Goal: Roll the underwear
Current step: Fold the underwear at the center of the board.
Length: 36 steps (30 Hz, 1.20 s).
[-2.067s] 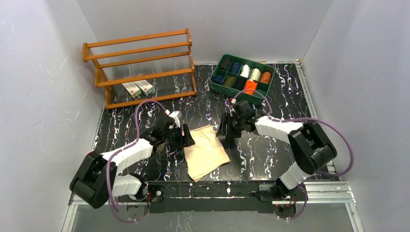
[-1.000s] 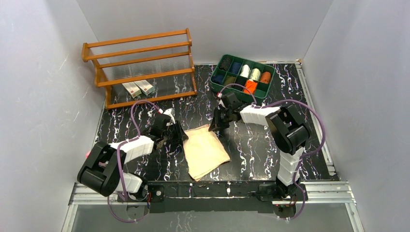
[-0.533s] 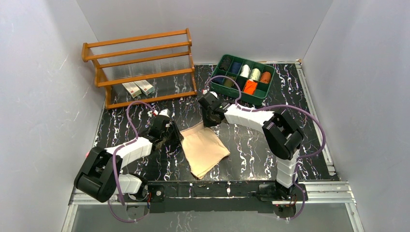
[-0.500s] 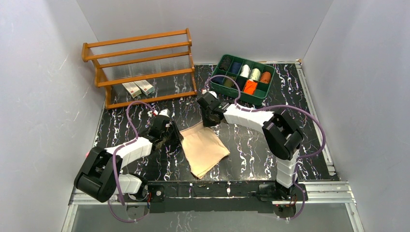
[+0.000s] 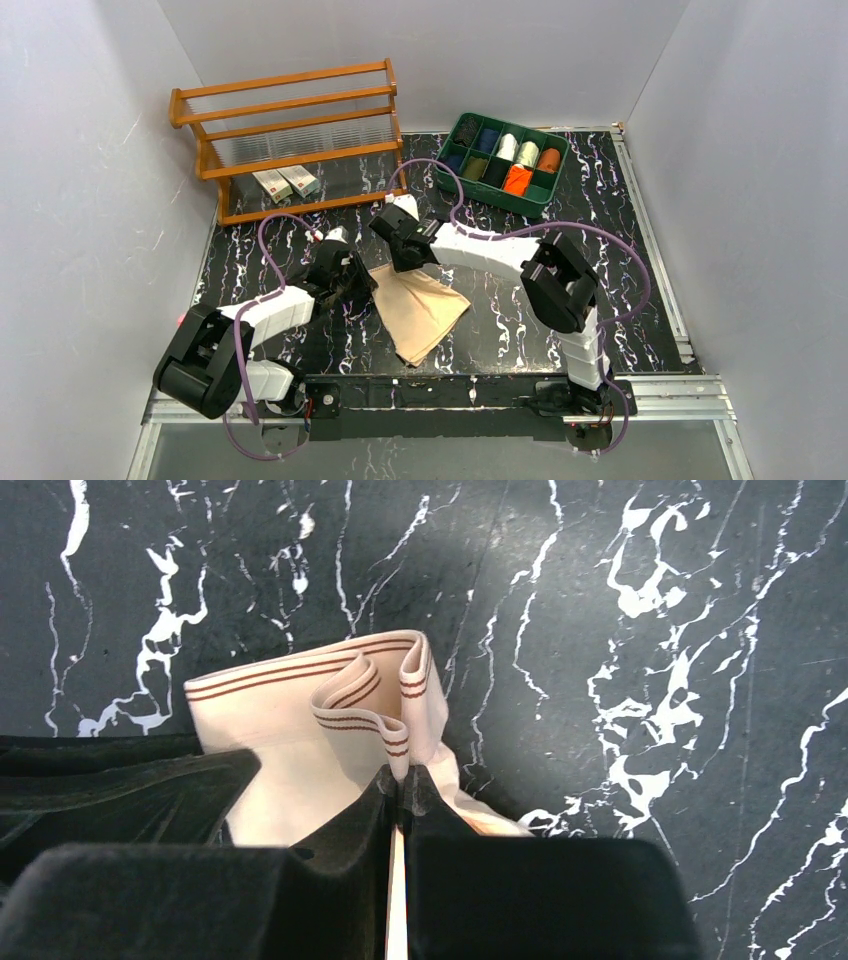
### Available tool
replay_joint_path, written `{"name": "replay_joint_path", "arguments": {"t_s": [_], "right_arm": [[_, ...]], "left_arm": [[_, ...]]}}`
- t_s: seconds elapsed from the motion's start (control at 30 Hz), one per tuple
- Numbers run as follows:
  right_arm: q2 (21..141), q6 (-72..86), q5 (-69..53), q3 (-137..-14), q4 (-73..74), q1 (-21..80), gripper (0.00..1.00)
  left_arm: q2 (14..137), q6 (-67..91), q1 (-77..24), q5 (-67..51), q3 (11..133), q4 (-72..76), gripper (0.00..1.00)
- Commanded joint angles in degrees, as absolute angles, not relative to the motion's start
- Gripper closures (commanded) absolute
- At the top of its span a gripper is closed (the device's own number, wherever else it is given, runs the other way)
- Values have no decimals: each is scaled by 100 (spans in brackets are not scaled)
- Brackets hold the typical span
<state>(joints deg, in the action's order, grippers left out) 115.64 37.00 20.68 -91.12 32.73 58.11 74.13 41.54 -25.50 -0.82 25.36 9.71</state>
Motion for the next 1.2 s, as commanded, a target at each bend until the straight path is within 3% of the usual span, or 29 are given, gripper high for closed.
{"name": "replay_joint_path", "arguments": {"t_s": [0.0,0.7,0.97,1.07,1.17], "right_arm": [[11662,3926,2221,-9549,3475,6002,90],[12317,4448,1259,-9838,3044,6293,84],[12158,4303,311,-9430,2431,6089,69],[11733,4143,-193,-9086,2027,5971,53],[11263,4022,-436,-8877,1858,5892,45]], "left_arm": [[7338,4236,-2532,103,2330,871,80],[7035,4497,-2531,149,2047,1108,86],[6935,4511,-2531,149,1968,1039,87],[6879,4526,-2533,181,1938,999,87],[6857,4522,-2531,201,1935,977,87]]}}
